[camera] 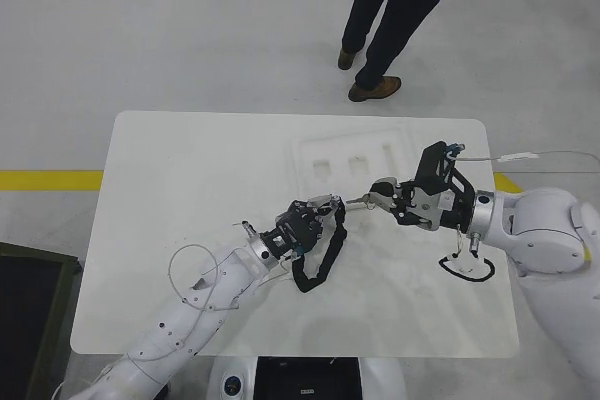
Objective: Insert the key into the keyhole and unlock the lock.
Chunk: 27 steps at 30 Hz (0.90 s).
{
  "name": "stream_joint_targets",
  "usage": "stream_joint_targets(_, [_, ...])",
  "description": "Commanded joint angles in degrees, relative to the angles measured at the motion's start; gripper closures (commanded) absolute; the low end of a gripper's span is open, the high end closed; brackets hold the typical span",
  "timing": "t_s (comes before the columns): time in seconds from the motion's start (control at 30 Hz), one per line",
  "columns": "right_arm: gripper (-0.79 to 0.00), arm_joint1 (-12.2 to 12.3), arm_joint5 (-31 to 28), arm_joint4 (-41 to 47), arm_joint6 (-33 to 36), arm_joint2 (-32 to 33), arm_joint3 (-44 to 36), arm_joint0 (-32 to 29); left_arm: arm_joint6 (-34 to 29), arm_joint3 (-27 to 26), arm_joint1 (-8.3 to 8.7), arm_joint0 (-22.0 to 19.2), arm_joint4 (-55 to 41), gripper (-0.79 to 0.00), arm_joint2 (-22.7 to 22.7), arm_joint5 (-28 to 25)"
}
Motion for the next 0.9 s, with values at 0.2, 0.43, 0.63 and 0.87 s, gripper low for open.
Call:
stream_joint_targets(0.2, [0.000,0.1,1.1,-1.0,0.9,-1.6,-3.0,-0.4,1.2,0.5,-0.55,0.9,-1.8,0.000,-0.1,2.7])
stream_joint_targets(0.43, [0.000,-0.2,3.8,-4.3,-1.5,-3.6,-4.5,0.1,1.2,0.5,-0.55,0.9,-1.8,0.000,-0.1,2.7])
stream_joint_targets(0.63, [0.000,-0.5,6.4,-6.6,-2.1,-5.1,-5.0,1.3,1.2,0.5,-0.55,0.9,-1.8,0.000,-0.1,2.7])
stream_joint_targets(0.87, [0.000,-0.7,8.6,-8.1,-0.8,-6.8,-4.9,2.9,1.2,0.5,-0.55,0.9,-1.8,0.000,-0.1,2.7])
